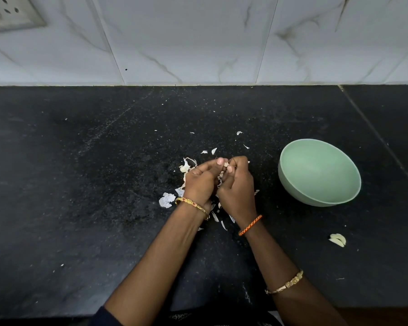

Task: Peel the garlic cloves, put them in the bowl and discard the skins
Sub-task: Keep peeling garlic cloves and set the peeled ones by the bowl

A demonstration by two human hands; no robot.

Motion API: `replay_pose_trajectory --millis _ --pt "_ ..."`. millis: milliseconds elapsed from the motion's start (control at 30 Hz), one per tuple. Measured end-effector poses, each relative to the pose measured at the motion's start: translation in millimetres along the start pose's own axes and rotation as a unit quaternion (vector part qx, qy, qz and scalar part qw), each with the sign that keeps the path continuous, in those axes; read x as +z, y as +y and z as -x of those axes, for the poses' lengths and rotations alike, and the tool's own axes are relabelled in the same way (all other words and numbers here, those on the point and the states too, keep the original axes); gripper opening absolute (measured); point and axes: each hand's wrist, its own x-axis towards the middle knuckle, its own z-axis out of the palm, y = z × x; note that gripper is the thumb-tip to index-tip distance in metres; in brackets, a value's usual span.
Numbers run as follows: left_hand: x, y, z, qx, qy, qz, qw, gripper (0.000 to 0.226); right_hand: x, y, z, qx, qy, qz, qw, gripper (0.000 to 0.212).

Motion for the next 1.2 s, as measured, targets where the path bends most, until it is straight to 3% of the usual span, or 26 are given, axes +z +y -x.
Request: replay_pose_trajectory --millis 167,300,567,667,833,1000,1200 --pt "-9 6 -3 -0.068 -0.095 -0.032 0.993 0.017 -6 6 -1 -0.148 0.022 0.1 0.984 0.014" --pt "-9 11 -1 -0.085 -0.109 -0.028 0.99 0.016 -7 5 -1 -0.053 0.012 -0.009 0.999 0.008" --pt "-17 12 -5 -0.008 -0.118 -0.098 0.988 0.018 -20 4 -5 0.039 0.023 -0.063 0.997 0.009" --pt "-17 11 -5 0.025 -0.099 -0.126 0.987 0.016 -26 3 -7 0.039 0.015 -0.036 0.998 0.017" --pt "-15 7 -7 0.104 -0.029 -0.169 0.98 0.016 -32 3 -6 -0.007 0.02 0.038 0.999 0.009" --pt "-17 3 -9 0.184 0.0 -0.199 0.963 0.005 -30 -5 -2 0.004 -0.003 0.006 1.0 0.008" --pt "-15 -3 -9 0.248 0.024 -0.246 0.937 0.006 -21 -13 -1 0.045 0.04 -0.038 0.997 0.01"
